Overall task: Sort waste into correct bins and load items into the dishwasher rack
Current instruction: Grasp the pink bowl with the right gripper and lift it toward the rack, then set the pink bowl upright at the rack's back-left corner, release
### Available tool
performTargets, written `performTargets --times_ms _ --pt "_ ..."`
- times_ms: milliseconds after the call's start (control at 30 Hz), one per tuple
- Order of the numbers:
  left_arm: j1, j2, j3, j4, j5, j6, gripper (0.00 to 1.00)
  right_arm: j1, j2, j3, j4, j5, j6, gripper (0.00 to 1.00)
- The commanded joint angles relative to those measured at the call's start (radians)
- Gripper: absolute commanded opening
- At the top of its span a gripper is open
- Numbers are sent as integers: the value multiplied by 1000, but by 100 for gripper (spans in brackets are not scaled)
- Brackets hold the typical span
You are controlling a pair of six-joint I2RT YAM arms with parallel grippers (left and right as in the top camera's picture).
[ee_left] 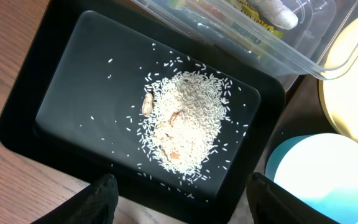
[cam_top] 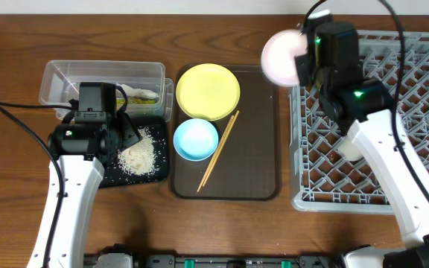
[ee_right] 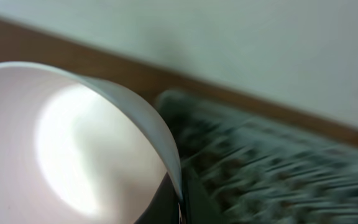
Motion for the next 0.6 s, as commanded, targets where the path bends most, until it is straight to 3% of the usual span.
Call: performTargets --times_ms 0,233,567 --pt "5 -5 7 -5 -2 -4 69 -30 32 0 66 219 -163 1" --pt "5 -5 7 3 -2 -4 69 -101 103 0 339 458 -206 1" --pt "5 -5 7 2 -2 -4 70 -120 294 0 436 617 -249 1"
